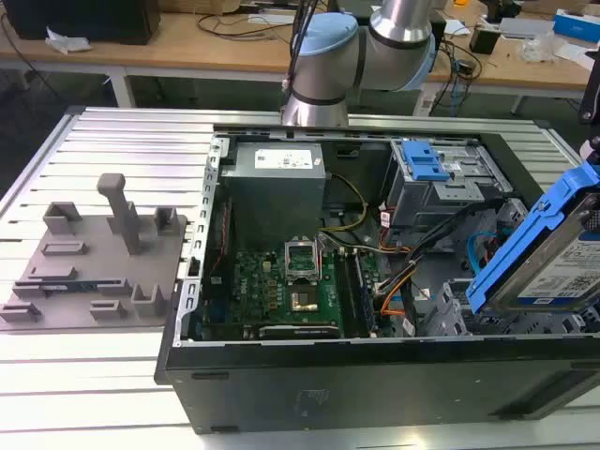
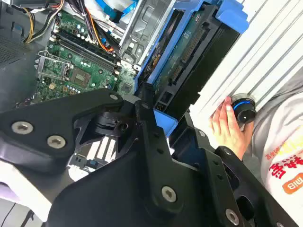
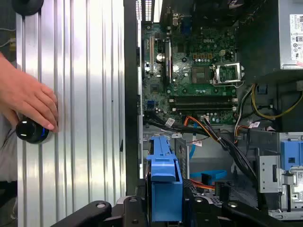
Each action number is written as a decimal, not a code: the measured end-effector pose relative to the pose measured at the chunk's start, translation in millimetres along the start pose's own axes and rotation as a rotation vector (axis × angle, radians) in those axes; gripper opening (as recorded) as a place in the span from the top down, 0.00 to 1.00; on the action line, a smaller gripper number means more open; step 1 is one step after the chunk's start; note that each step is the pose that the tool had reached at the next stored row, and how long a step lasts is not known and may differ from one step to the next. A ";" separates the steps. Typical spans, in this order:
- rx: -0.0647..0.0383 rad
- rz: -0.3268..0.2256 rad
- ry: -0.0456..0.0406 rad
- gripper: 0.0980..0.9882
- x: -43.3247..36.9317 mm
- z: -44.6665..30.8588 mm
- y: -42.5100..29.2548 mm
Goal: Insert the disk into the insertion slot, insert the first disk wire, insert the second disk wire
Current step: 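Insert the disk into the insertion slot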
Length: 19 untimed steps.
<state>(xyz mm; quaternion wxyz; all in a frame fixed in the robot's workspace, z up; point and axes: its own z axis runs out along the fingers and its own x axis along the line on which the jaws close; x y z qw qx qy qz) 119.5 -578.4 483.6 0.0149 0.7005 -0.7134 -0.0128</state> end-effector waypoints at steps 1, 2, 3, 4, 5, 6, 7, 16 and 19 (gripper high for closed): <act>0.000 0.000 0.0000 0.70 0.0 0.0 0.0; 0.000 0.000 -0.0001 0.70 0.0 0.0 0.0; 0.000 0.000 0.0000 0.70 0.0 0.0 0.0; 0.000 0.000 -0.0001 0.70 0.0 0.0 0.0; 0.000 0.000 -0.0001 0.70 0.0 0.0 0.0; 0.000 0.000 -0.0001 0.70 0.0 0.0 0.0; 0.000 0.000 0.0000 0.70 0.0 0.0 0.0; 0.000 0.000 -0.0084 0.70 0.1 0.1 0.0; -0.001 -0.001 -0.0287 0.70 0.1 0.0 0.0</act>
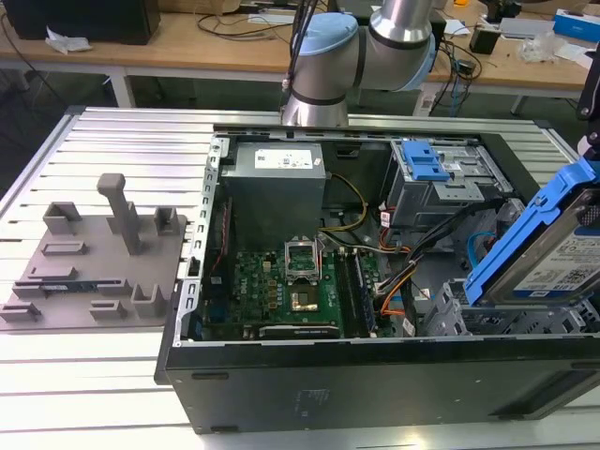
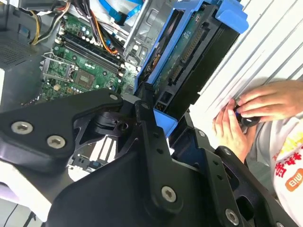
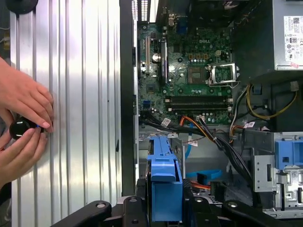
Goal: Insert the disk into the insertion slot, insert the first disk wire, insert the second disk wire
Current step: 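Insert the disk into the insertion slot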
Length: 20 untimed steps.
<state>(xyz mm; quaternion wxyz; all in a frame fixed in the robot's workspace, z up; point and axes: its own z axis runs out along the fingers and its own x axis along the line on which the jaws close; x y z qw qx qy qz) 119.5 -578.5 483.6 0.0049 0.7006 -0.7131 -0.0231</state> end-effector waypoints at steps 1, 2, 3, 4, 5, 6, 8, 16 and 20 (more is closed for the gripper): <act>0.000 0.000 -0.0060 0.70 -0.1 0.0 0.0; 0.000 0.000 -0.0070 0.70 0.0 0.0 0.0; 0.000 0.000 -0.0074 0.70 0.0 0.0 0.0; 0.003 0.000 -0.0075 0.70 0.1 0.0 0.1; 0.007 -0.001 -0.0076 0.70 0.1 0.1 0.2; 0.013 -0.001 -0.0077 0.70 0.1 0.3 0.4; 0.030 -0.002 -0.0080 0.70 0.1 0.7 1.0; 0.040 -0.002 -0.0080 0.70 0.1 1.5 2.1; 0.040 -0.002 -0.0082 0.70 -0.1 1.6 2.1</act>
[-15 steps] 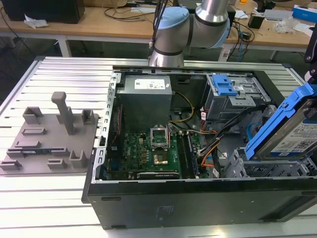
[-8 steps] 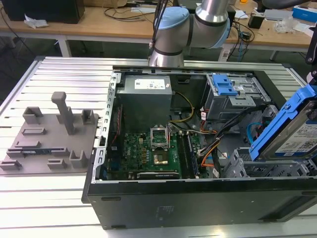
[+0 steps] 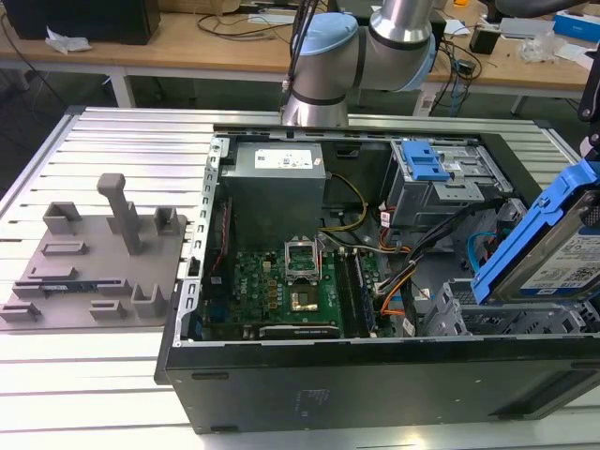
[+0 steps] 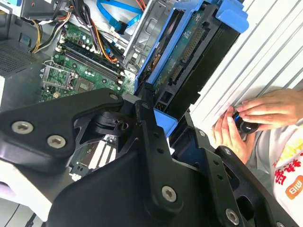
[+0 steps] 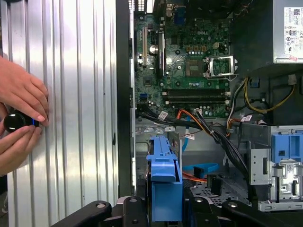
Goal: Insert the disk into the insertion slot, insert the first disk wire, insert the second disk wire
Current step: 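Insert the disk into the insertion slot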
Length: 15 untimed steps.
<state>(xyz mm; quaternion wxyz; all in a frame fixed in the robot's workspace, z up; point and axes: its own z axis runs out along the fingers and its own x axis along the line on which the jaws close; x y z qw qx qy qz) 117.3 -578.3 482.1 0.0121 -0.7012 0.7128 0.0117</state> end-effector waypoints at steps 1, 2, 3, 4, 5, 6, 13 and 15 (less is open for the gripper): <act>0.000 0.000 0.0001 0.70 -0.3 -0.1 0.1; 0.000 0.000 0.0003 0.70 -0.6 -0.1 0.3; 0.000 0.000 0.0002 0.70 -1.1 0.0 0.7; 0.000 0.000 0.0002 0.70 -1.6 0.0 1.0; 0.000 0.000 0.0002 0.70 -2.6 0.1 1.4; 0.000 0.000 0.0002 0.70 -3.4 0.1 1.7; 0.000 -0.002 0.0002 0.70 -12.0 1.3 2.4; 0.000 -0.003 0.0001 0.70 -13.6 1.7 2.4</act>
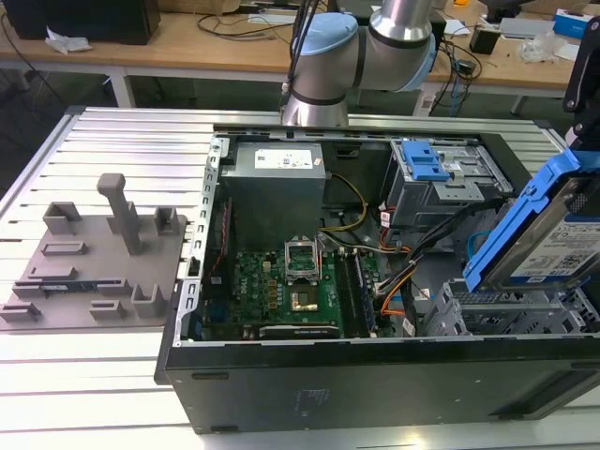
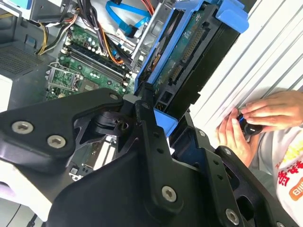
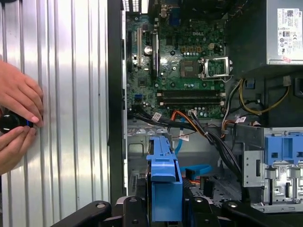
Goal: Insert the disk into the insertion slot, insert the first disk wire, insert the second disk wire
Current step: 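Insert the disk into the insertion slot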
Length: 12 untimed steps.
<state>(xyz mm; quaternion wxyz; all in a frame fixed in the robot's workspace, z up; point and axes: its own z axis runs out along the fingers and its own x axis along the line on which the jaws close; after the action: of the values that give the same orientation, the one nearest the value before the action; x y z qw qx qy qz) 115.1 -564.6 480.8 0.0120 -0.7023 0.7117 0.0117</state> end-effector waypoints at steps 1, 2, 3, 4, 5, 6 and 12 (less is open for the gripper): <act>0.000 -0.001 0.0000 0.70 -1.2 0.3 0.0; 0.000 -0.001 0.0000 0.70 -2.0 0.4 0.0; 0.000 -0.002 -0.0001 0.70 -3.8 1.0 0.1; 0.000 -0.003 0.0000 0.70 -4.5 1.2 0.1; 0.000 -0.004 0.0001 0.70 -5.2 1.5 0.1; 0.000 -0.004 0.0001 0.70 -5.8 1.8 0.1; 0.000 -0.010 0.0001 0.70 -7.3 5.1 0.2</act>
<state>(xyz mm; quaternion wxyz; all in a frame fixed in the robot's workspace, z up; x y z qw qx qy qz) 115.1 -557.1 476.0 0.0120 -0.7057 0.7083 0.0117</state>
